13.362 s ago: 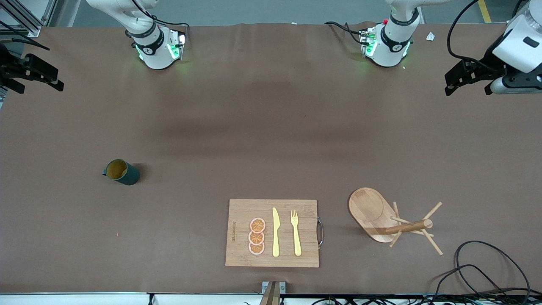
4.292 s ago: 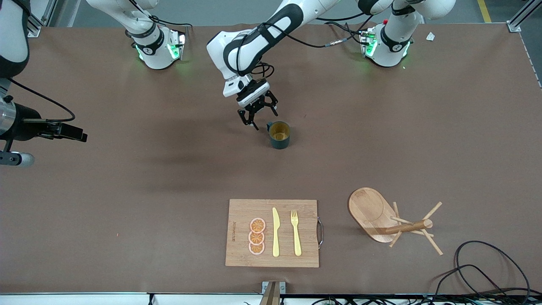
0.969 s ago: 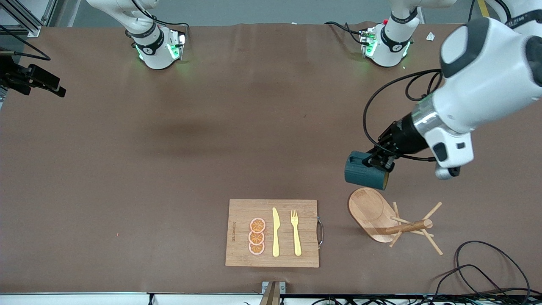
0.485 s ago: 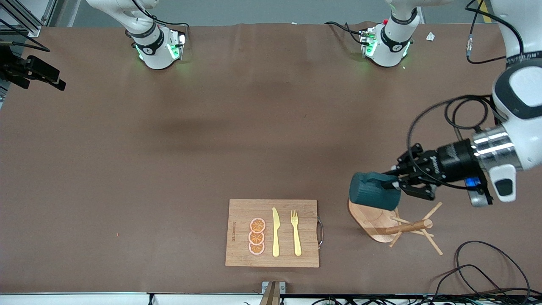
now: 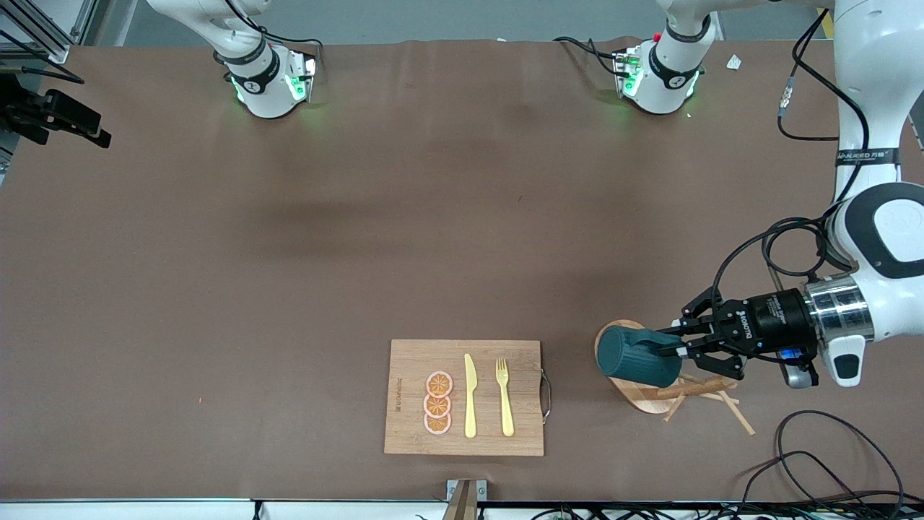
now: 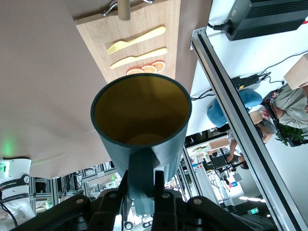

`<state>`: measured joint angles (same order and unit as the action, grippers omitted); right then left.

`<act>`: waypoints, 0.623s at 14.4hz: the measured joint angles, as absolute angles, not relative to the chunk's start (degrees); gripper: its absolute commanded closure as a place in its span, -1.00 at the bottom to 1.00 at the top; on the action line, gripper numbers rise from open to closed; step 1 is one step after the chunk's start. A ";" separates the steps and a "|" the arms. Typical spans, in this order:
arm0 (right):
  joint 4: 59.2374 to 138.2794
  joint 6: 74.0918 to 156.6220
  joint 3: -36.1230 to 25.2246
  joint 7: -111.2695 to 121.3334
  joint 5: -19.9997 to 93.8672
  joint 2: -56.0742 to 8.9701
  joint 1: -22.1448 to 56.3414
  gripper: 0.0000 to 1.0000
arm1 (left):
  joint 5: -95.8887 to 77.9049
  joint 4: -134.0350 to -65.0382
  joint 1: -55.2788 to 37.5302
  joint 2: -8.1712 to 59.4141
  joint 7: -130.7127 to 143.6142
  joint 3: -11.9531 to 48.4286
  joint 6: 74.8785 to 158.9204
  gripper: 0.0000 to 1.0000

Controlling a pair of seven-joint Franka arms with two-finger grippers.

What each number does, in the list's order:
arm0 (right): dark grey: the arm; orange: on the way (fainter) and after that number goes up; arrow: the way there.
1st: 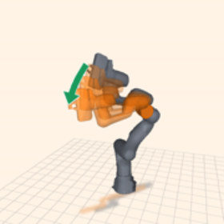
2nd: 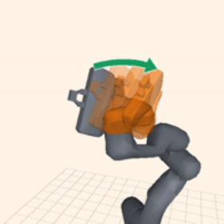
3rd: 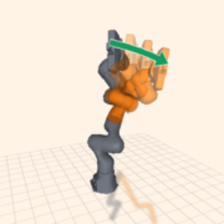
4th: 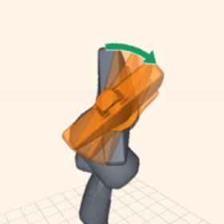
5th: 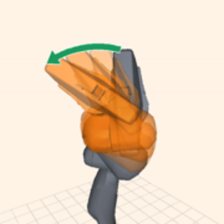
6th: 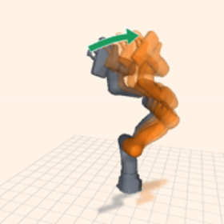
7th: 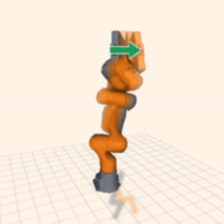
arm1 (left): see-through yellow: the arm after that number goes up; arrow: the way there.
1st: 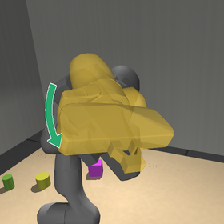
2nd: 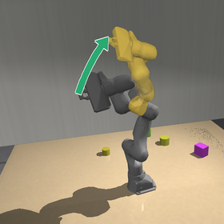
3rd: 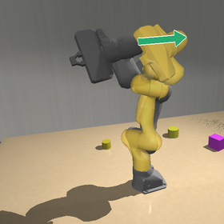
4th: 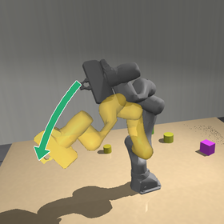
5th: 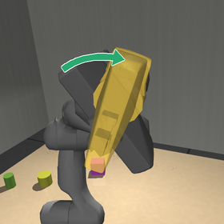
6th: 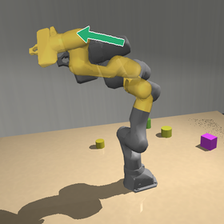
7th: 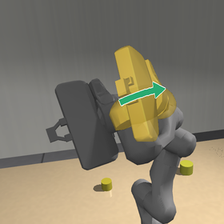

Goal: Pass cup and hang on rack
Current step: 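Hook the mug handle onto a rack peg with the left gripper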

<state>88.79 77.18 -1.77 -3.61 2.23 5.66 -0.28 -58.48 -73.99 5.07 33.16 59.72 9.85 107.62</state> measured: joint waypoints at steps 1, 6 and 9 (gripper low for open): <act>88.76 77.21 -1.72 -3.55 2.22 5.66 -0.27 -1.00 | -58.48 -73.99 5.20 33.64 59.01 9.82 107.75 1.00; 88.68 78.00 -1.58 -1.14 1.78 5.66 -0.23 -1.00 | -59.08 -73.97 6.52 37.09 53.97 9.78 107.95 1.00; 88.67 77.97 -1.56 -0.55 1.04 5.66 -0.23 -1.00 | -59.13 -73.89 7.38 37.34 53.90 9.76 108.02 1.00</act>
